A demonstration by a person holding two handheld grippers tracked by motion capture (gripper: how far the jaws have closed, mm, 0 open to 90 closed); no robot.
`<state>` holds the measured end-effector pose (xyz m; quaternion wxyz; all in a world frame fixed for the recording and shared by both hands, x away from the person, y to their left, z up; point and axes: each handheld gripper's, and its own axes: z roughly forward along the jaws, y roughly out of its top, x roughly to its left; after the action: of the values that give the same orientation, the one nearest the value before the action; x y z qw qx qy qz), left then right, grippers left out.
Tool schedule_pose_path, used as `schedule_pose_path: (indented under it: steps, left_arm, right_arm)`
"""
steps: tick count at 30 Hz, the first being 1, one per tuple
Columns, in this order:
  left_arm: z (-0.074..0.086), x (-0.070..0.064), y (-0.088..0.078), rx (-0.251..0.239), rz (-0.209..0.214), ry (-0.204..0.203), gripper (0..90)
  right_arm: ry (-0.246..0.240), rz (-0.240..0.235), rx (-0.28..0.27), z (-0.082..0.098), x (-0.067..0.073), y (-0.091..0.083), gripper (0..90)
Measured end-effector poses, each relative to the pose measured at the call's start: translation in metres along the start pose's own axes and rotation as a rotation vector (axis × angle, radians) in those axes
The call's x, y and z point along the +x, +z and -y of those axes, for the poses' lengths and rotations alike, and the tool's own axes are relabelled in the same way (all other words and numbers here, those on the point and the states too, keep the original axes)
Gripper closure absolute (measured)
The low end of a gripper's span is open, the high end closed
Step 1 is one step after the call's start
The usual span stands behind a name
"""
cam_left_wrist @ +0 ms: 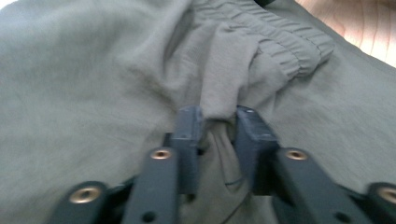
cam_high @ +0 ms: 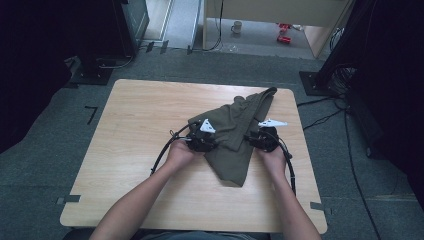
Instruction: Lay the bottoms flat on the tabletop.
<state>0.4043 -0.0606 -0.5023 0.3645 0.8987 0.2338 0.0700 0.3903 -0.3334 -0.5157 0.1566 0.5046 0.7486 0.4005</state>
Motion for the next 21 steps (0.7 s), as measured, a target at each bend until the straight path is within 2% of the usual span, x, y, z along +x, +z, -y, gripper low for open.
schedule_pose_path:
  steps: [2, 4, 7, 9, 12, 15, 17, 21]
  left_arm:
    - [0.0, 0.0, -0.001, 0.013, -0.003, 0.007, 82.9]
    - [0.001, 0.001, -0.003, 0.021, 0.008, -0.002, 87.3]
    - [0.005, 0.002, -0.008, 0.029, 0.039, -0.028, 88.6]
    - [0.009, 0.001, -0.012, 0.033, 0.056, -0.039, 88.9]
    - [0.018, -0.004, -0.022, 0.039, 0.049, -0.012, 88.9]
    - [0.029, -0.007, -0.03, 0.024, 0.056, -0.023, 88.9]
    - [0.037, -0.009, -0.036, 0.015, 0.067, -0.047, 88.9]
    - [0.047, -0.016, -0.046, 0.022, 0.082, -0.047, 89.0]
  right_arm:
    - [-0.008, -0.007, 0.0, 0.001, 0.002, 0.004, 59.1]
    - [-0.022, -0.005, -0.007, 0.002, 0.005, 0.005, 59.1]
    - [-0.021, -0.019, -0.013, 0.003, 0.009, 0.007, 59.3]
    - [-0.047, -0.02, -0.015, 0.006, 0.015, 0.007, 59.3]
    - [-0.063, -0.035, -0.005, 0.008, 0.024, 0.004, 59.1]
    - [-0.107, -0.048, 0.007, 0.012, 0.036, 0.003, 57.6]
    - [-0.118, -0.058, -0.001, 0.016, 0.043, 0.002, 55.9]
    - [-0.167, -0.063, 0.007, 0.024, 0.061, -0.003, 52.4]
